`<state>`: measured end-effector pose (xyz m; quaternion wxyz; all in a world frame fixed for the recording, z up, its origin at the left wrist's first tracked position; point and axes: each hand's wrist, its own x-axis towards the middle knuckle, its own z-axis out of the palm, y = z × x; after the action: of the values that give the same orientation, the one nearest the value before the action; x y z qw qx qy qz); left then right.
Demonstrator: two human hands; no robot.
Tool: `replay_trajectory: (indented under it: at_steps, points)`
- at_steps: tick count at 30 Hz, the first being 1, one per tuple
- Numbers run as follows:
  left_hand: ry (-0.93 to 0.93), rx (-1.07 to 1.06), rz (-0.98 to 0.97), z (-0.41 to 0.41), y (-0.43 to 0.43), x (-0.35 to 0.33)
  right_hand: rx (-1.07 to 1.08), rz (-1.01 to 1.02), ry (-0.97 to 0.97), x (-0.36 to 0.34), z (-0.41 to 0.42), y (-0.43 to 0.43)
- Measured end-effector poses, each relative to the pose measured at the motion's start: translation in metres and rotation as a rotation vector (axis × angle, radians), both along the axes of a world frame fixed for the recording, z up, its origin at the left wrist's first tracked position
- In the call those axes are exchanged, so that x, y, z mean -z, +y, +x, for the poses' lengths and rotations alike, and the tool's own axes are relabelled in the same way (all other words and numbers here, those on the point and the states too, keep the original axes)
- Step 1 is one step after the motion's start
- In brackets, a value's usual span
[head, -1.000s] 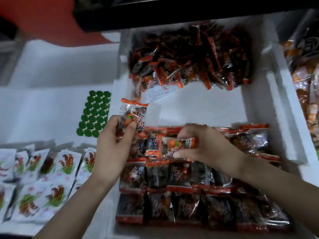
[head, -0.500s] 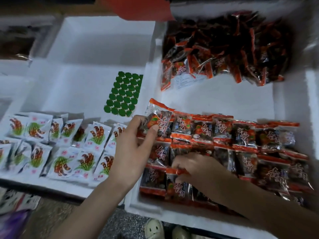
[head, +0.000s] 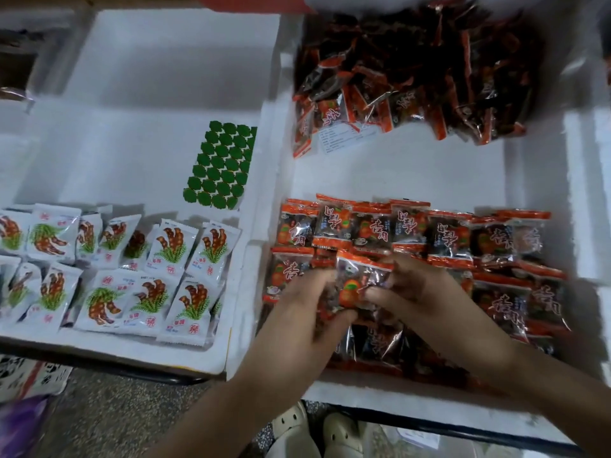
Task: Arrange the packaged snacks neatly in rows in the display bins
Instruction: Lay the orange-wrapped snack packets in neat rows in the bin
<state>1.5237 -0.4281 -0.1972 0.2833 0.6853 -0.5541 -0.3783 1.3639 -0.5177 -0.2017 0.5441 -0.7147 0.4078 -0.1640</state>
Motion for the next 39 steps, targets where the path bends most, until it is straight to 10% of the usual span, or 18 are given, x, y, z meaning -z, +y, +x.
replay_trajectory:
  at_steps: [6, 21, 32, 39]
  points:
    - [-0.635, 0.382, -0.156, 0.01, 0.007, 0.03, -0.117, 0.08, 0.335, 0.023, -0.031, 0.009]
    - [-0.759, 0.544, -0.125, 0.012, 0.0, 0.038, -0.337, -0.756, 0.551, 0.042, -0.039, 0.024]
    - [-0.535, 0.189, -0.294, 0.037, -0.116, -0.004, 0.049, -0.634, 0.288, 0.009, 0.011, -0.092]
    - [-0.545, -0.149, -0.346, 0.063, -0.231, 0.004, 0.484, -0.049, 0.035, 0.025, 0.078, -0.204]
